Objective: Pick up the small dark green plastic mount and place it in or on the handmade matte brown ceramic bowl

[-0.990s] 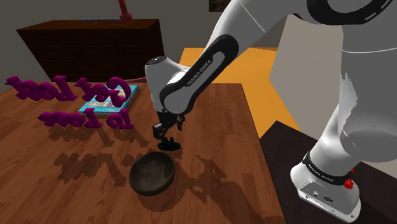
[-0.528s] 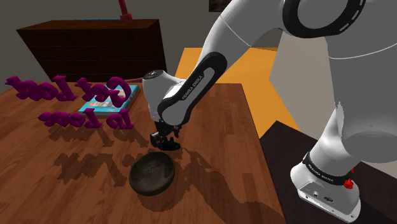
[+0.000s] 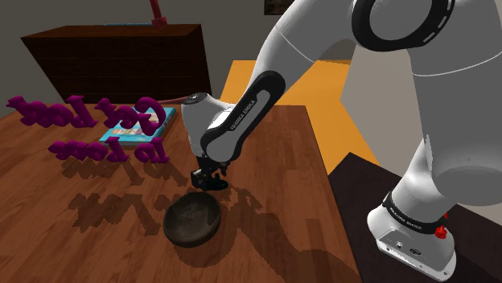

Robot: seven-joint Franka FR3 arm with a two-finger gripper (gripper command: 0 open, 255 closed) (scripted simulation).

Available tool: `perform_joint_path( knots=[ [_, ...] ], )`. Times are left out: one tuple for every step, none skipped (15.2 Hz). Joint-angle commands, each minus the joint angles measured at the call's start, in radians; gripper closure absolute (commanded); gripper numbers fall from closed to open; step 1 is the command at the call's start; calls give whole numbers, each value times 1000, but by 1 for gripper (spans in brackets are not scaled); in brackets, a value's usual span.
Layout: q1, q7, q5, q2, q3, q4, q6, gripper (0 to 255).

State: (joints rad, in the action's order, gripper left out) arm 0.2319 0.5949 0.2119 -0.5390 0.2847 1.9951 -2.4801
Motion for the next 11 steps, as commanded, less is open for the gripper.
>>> perform_joint_path(
  knots=[
    [0, 0, 0, 0, 0, 0, 0, 0],
    [0, 0, 0, 0, 0, 0, 0, 255],
    [0, 0, 0, 0, 0, 0, 0, 255],
    [0, 0, 0, 0, 0, 0, 0, 255],
    [0, 0, 0, 0, 0, 0, 0, 255],
    [0, 0, 0, 0, 0, 0, 0, 255],
    [0, 0, 0, 0, 0, 0, 0, 255],
    [0, 0, 0, 0, 0, 0, 0, 255],
    [0, 0, 0, 0, 0, 0, 0, 255],
    [0, 0, 0, 0, 0, 0, 0, 255],
    [0, 0, 0, 0, 0, 0, 0, 255]
  ],
)
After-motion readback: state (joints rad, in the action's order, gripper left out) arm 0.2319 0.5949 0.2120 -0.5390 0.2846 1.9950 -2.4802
